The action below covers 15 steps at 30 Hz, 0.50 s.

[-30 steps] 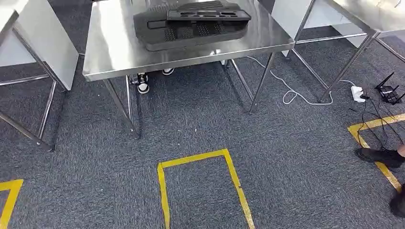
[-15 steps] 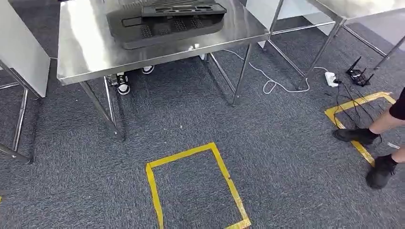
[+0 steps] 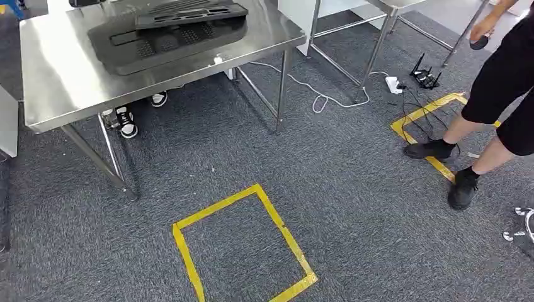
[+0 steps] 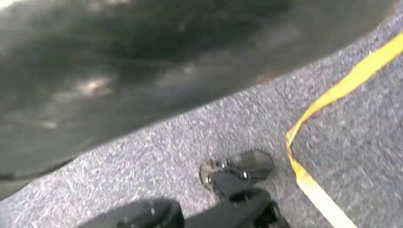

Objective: Take the parts from the cabinet and place them on the table.

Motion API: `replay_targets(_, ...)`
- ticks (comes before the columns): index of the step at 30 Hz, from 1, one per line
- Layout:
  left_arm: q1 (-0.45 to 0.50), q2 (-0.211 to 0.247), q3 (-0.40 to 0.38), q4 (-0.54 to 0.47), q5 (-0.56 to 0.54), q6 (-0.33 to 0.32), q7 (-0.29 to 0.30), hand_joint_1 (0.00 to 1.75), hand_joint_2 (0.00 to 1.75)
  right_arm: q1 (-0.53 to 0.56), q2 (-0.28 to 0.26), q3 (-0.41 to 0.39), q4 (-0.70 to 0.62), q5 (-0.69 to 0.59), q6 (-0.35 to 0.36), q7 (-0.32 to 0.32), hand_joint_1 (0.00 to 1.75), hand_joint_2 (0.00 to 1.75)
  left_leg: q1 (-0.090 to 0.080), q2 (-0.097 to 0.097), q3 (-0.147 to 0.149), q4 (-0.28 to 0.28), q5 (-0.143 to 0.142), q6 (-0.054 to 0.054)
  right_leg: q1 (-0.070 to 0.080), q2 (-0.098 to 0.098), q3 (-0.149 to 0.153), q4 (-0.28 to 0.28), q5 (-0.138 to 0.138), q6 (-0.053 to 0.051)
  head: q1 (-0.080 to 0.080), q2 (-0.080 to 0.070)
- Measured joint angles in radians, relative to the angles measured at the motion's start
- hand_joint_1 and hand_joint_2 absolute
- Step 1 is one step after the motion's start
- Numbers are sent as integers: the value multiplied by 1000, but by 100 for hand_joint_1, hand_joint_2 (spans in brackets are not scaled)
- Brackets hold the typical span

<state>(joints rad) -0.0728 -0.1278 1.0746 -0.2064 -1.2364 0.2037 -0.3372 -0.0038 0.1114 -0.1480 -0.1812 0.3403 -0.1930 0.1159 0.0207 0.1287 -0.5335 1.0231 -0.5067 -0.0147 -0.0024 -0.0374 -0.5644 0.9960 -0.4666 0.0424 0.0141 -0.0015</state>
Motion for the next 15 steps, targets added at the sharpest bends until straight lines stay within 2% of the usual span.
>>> replay_targets(1,0,0,0,0,0,0,-1,0,0,-1,1,0,0,1,1,1,0,0,-8,22,-9,0,-5,-7,-8,9,20,-11,9,-9,-3,0)
replay_targets(2,0,1,0,0,0,0,-2,0,0,2,0,0,0,3,1,2,0,0,-3,-22,-17,28,-30,-8,-18,20,23,-15,12,-14,-14,0)
replay_targets(3,0,1,0,0,0,1,-5,0,0,3,0,0,0,4,2,5,0,0,-1,-66,-41,90,-70,-5,-16,29,21,-15,15,-19,-21,0)
replay_targets(4,1,2,0,0,-2,1,-5,0,0,1,2,0,0,6,3,5,0,0,-1,-98,-80,179,-113,-2,-15,39,19,-14,15,-21,-20,0)
replay_targets(5,5,2,-1,0,-7,1,-5,0,0,-1,3,1,0,7,4,5,0,0,-2,-117,-116,257,-144,-2,-12,54,17,-14,15,-25,-20,0)
replay_targets(6,7,2,-2,0,-13,1,-5,0,0,-1,3,1,0,10,5,5,0,0,-2,-127,-136,302,-151,0,-11,69,17,-13,15,-25,-20,0)
replay_targets(7,11,2,-4,0,-19,0,-5,0,0,0,4,1,0,11,5,5,0,0,-2,-132,-134,297,-132,1,-10,86,19,-12,15,-25,-20,0)
replay_targets(8,13,2,-6,0,-19,0,-5,0,0,1,4,1,0,11,7,5,0,0,-1,-134,-114,250,-95,2,-10,102,21,-10,15,-25,-20,0)
replay_targets(9,12,3,-9,0,-19,0,-5,0,0,2,4,1,0,11,8,6,0,0,1,-139,-77,170,-46,3,-12,117,23,-7,14,-24,-20,0)
replay_targets(10,12,4,-11,0,-19,1,-5,0,0,1,4,2,0,13,10,6,0,0,6,-163,-38,83,-2,3,-12,133,22,-2,13,-23,-21,0)
replay_targets(11,14,5,-11,0,-21,0,-7,0,0,1,4,2,0,15,12,7,0,0,14,-227,-22,46,-5,2,-9,145,13,7,10,-18,-20,0)
replay_targets(12,14,5,-12,0,-21,0,-12,0,0,-5,4,2,0,21,13,7,0,0,16,-233,-21,20,-13,4,-4,155,1,22,7,-13,-18,0)
replay_targets(13,12,5,-13,0,-25,0,-15,0,0,-3,4,3,0,24,14,8,0,0,8,-219,-23,28,-13,6,-11,165,-8,15,13,-5,-18,0)
replay_targets(15,11,6,-18,0,-34,-1,-23,0,0,3,4,5,1,32,18,13,0,0,2,-199,-26,27,-8,21,-18,188,-19,9,21,8,-17,0)
